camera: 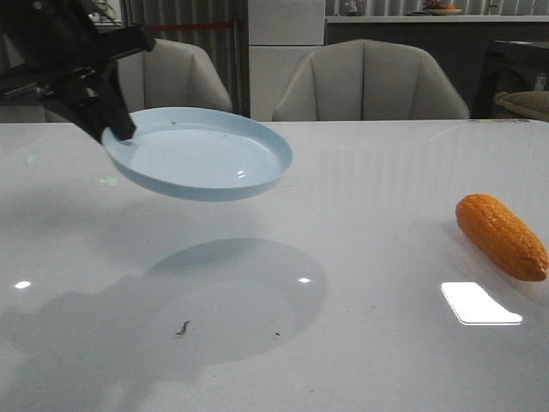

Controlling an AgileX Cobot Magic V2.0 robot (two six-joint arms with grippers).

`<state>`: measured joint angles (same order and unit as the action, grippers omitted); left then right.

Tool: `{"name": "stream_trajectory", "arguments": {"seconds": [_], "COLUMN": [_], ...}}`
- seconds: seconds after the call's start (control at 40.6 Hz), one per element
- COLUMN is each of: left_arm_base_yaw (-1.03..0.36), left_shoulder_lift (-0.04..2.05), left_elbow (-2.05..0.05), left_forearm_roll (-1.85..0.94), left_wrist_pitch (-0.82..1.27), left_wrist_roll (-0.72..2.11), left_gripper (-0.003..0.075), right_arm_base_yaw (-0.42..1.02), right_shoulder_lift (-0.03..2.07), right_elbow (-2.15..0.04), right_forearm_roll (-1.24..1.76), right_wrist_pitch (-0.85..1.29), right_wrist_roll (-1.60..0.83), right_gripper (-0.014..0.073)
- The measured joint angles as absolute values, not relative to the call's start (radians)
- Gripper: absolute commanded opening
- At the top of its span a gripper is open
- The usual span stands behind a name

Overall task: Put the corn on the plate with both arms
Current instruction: 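Lift the plate and carry it toward the table center, lower it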

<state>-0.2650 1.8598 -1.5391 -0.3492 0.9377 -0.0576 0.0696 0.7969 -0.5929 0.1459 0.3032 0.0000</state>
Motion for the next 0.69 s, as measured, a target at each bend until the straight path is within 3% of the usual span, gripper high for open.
{"name": "stream_trajectory", "arguments": {"seconds": [0.271, 0.689], "left_arm_base_yaw": [-0.357, -0.363], "left_shoulder_lift": [1.86, 1.988], "left_elbow": [-1.539, -1.541], "left_forearm_roll": [-0.352, -0.36], "left_wrist_pitch": [0.801, 0.864], "left_wrist_roll": [-0.056, -0.056], "left_gripper": [0.0097, 0.0097], "right_arm_base_yaw": [0.07, 0.07], "right_shoulder_lift": [0.797, 0.797], "right_elbow": [-0.593, -0.593], "right_forearm_roll": [0.146, 0.146], "right_wrist_pitch": [0.303, 0.303], "right_wrist_roll": [0.0, 0.0], "right_gripper": [0.0425, 0.0425]}}
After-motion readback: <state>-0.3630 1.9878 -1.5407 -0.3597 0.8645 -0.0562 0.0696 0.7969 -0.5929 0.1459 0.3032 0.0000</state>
